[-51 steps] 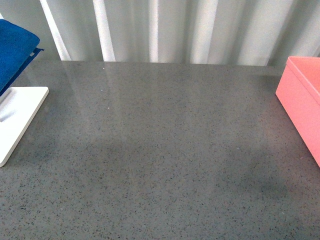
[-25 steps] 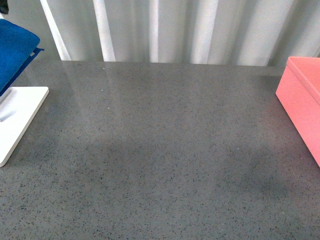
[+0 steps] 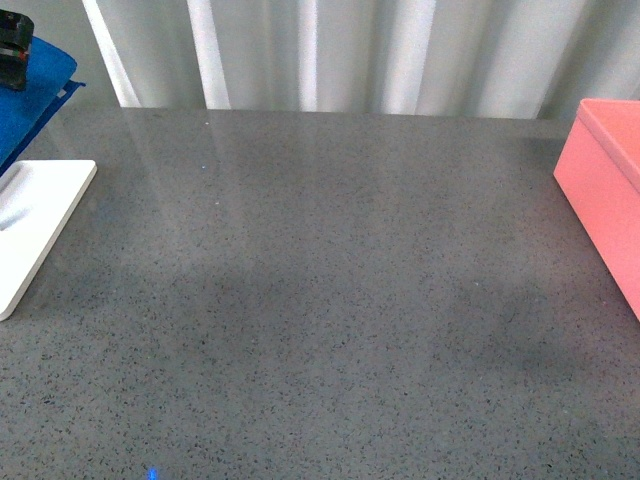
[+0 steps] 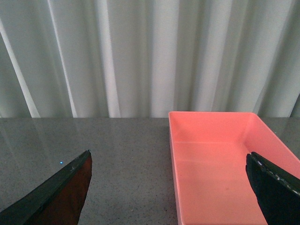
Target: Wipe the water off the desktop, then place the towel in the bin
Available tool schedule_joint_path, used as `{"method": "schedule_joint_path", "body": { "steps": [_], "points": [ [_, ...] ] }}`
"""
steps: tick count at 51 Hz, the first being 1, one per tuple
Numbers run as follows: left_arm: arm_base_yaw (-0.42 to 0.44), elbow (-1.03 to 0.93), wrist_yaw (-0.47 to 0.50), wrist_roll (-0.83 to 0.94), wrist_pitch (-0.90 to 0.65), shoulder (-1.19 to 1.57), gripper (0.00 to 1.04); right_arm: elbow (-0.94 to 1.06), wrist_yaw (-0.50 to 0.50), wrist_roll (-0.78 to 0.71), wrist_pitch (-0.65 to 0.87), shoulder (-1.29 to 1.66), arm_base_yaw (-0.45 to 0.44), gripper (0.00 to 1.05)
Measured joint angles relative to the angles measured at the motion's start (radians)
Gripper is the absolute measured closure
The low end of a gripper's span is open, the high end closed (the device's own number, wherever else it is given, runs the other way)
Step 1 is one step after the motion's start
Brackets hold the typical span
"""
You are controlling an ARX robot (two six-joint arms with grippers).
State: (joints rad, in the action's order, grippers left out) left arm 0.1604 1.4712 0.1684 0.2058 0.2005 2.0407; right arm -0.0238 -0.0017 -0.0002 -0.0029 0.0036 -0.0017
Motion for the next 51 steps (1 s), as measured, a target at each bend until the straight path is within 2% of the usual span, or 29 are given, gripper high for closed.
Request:
{"method": "schedule_joint_path", "body": {
  "steps": [16,19,26,30,38,44,51],
  "points": [
    [-0.006,0.023,0.040,0.018,-0.040,0.040,0.08,0.000,0.000,0.000,0.000,0.000,0.000,0.07],
    [-0.005,0.023,0.044,0.020,-0.045,0.042,0.21,0.000,0.000,0.000,0.000,0.000,0.000,0.07],
    [-0.004,0.021,0.045,0.023,-0.051,0.042,0.40,0.000,0.000,0.000,0.000,0.000,0.000,0.07],
    [-0.003,0.018,0.045,0.026,-0.057,0.042,0.56,0.000,0.000,0.000,0.000,0.000,0.000,0.07],
    [-0.003,0.012,0.046,0.028,-0.060,0.042,0.78,0.000,0.000,0.000,0.000,0.000,0.000,0.07],
    [-0.005,0.006,0.046,0.029,-0.064,0.042,0.99,0.000,0.000,0.000,0.000,0.000,0.000,0.07],
    [-0.006,0.006,0.050,0.038,-0.065,0.042,1.01,0.000,0.000,0.000,0.000,0.000,0.000,0.07]
  ]
}}
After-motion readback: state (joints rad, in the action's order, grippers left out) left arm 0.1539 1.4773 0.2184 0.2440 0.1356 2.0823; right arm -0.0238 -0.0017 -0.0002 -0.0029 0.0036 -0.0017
